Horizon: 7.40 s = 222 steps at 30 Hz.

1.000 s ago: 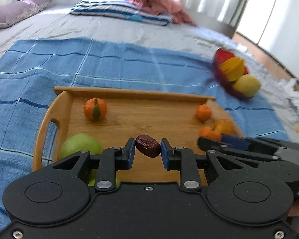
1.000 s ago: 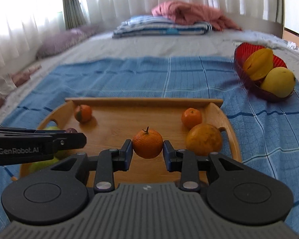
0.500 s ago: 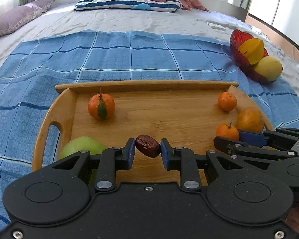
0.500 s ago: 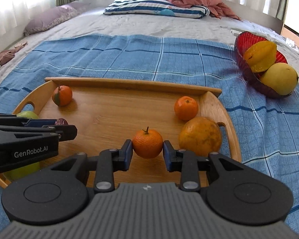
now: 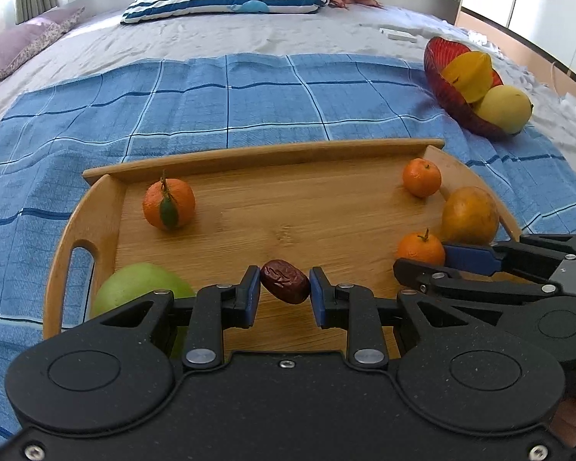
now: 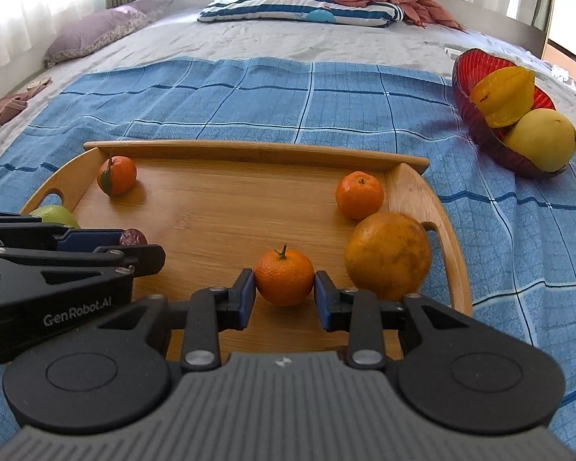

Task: Organize fruits
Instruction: 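Carry the date and tangerine over the wooden tray with both tools, then open the left tool releasing the date while the right tool releases the tangerine on the tray, then move both tools back toward the remaining orange and dates, then grasp a dark red date with the left tool while the right tool grasps another date, then carry both dark red dates over the wooden tray with both tools, then open the left tool releasing its date while the right tool releases its date on the tray, then move the left tool toward the large orange while the right tool approaches the last date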

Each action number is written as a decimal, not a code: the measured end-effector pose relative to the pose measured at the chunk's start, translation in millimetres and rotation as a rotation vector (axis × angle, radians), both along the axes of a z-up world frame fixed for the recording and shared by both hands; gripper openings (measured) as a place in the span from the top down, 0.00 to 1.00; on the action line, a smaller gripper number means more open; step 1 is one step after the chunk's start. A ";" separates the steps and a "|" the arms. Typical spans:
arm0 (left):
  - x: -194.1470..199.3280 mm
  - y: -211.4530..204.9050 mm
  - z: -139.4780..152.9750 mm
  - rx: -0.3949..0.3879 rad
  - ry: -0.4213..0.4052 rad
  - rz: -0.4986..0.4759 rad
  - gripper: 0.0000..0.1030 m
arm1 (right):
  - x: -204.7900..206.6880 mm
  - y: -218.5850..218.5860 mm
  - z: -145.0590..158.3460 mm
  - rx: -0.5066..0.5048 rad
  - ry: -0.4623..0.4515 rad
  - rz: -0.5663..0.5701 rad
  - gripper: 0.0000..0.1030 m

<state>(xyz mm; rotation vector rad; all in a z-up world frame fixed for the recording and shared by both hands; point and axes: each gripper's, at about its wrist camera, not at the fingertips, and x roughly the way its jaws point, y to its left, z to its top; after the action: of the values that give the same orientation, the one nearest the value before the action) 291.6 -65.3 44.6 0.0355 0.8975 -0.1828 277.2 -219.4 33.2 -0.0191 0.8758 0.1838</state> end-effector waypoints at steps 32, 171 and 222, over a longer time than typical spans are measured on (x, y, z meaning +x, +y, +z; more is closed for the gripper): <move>-38.6 20.1 13.0 -0.031 -0.030 0.000 0.37 | -38.4 -3.5 24.6 0.002 -0.108 0.016 0.41; -49.1 102.3 -3.7 -0.159 -0.053 0.067 0.76 | -22.9 10.2 24.8 0.262 -0.021 -0.037 0.74; -172.6 69.2 14.0 -0.123 -0.226 -0.071 0.07 | -159.3 -12.4 30.6 0.115 -0.359 0.043 0.07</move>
<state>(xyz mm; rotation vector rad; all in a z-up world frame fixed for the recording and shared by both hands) 119.0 3.9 58.6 -0.0257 0.6587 -0.2938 118.0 -231.8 63.9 0.0352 0.5059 0.2617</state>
